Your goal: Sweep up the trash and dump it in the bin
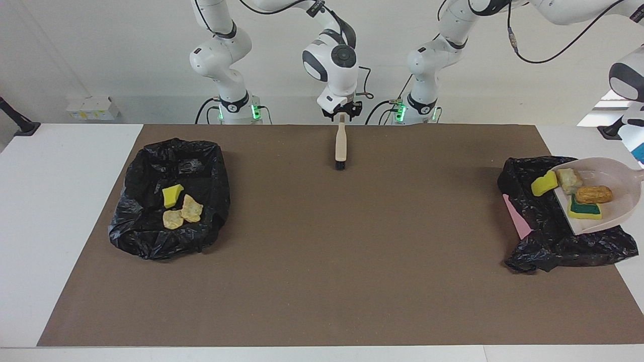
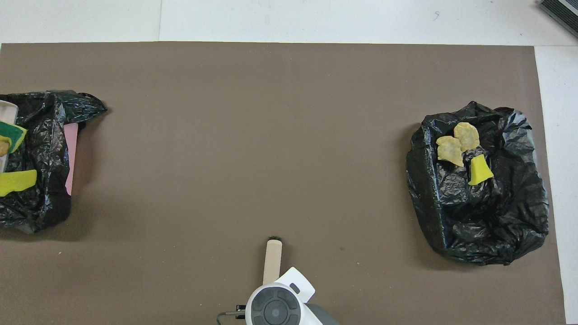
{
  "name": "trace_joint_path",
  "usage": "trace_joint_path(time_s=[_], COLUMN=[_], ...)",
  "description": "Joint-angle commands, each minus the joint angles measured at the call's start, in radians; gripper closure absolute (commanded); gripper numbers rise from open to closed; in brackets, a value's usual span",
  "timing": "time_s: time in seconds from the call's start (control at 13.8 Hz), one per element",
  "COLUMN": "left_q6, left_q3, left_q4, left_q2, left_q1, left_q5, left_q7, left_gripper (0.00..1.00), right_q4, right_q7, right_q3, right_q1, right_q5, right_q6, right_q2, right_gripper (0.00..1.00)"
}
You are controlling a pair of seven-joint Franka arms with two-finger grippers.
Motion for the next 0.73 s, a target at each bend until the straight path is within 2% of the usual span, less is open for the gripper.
trace_joint_path(time_s=[0.0,0.15,0.36,0.65], left_q6=[-0.071,-0.143,-0.203,-0.191], left_q3=[0.016,0.014,0.016,0.01], left_q4=[0.031,0.084,0.109,0.111], left_q2=[0.007,0.007,0.004,0.001], left_q1=[-0.032,-0.043,-0.058,-0.052], left_q5=[0.06,0.092,0.149,0.128], left_q7=[-0.038,-0.047,-0.083,-0.092], left_gripper=[1.0,1.0,1.0,1.0], right_q4=[0.049,0.114,0.301,0.49], right_q7=[0.003,0.001,-0.049,-0.271], right_q3=[0.004,0.001,0.004,0.002], right_q1=[-0.14,-0.247,-0.411,-0.619], right_q5=[0.003,-0.001,-0.061,-0.158], right_q6=[-0.023,-0.087,-0.262,-0.443], right_q2=[-0.055,-0.081,-0.078,-0.07], right_gripper=[0.12,0.0,0.0,0.0])
